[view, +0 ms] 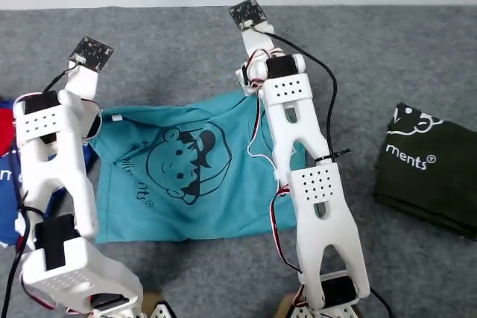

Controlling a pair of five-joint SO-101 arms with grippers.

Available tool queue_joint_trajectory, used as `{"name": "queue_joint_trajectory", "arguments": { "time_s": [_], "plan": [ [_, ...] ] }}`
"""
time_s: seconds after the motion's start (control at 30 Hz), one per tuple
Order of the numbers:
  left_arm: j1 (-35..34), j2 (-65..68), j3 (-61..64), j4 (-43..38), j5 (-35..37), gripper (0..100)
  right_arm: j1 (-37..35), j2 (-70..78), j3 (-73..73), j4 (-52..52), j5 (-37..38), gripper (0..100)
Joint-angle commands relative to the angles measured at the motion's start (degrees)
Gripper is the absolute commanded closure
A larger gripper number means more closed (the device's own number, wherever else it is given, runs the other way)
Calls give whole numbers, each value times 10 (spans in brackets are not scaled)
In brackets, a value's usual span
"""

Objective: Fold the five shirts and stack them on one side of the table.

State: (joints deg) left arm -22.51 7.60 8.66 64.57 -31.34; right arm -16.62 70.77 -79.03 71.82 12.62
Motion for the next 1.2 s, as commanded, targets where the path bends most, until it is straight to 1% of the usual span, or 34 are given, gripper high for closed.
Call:
{"name": "queue_joint_trajectory", "arguments": {
  "time_s": [0.0, 0.03, 0.1, 0.17, 0.2, 0.27, 0.47, 0.63, 0.7, 0.87, 1.0, 1.17],
  "plan": [
    [4, -25, -4, 0, -7, 995, 0, 7, -33, -27, 7, 851],
    [4, -25, -3, -4, -7, 995, 0, 10, -33, -30, 8, 865],
    [4, -25, -2, -7, -7, 995, 0, 11, -37, -35, 18, 935],
    [4, -25, -2, -7, -7, 995, 0, -1, -37, -36, 62, 992],
    [4, -25, -2, -7, -7, 995, 0, -9, -37, -35, 79, 986],
    [4, -25, -2, -7, -7, 995, 0, -33, -37, -35, 88, 987],
    [4, -31, -6, -7, -6, 995, 0, -121, -37, -24, 90, 987],
    [4, -32, -32, -4, -4, 995, 0, -184, -37, -3, 135, 987],
    [4, -32, -47, -4, -4, 995, 1, -205, -37, 0, 138, 987],
    [4, -60, -79, -4, 39, 995, 11, -251, -33, 7, 138, 987],
    [23, -103, -82, -4, 46, 995, 10, -264, -36, 58, 138, 987],
    [31, -142, -81, 19, 43, 995, 13, -266, -36, 176, 138, 987]
  ]
}}
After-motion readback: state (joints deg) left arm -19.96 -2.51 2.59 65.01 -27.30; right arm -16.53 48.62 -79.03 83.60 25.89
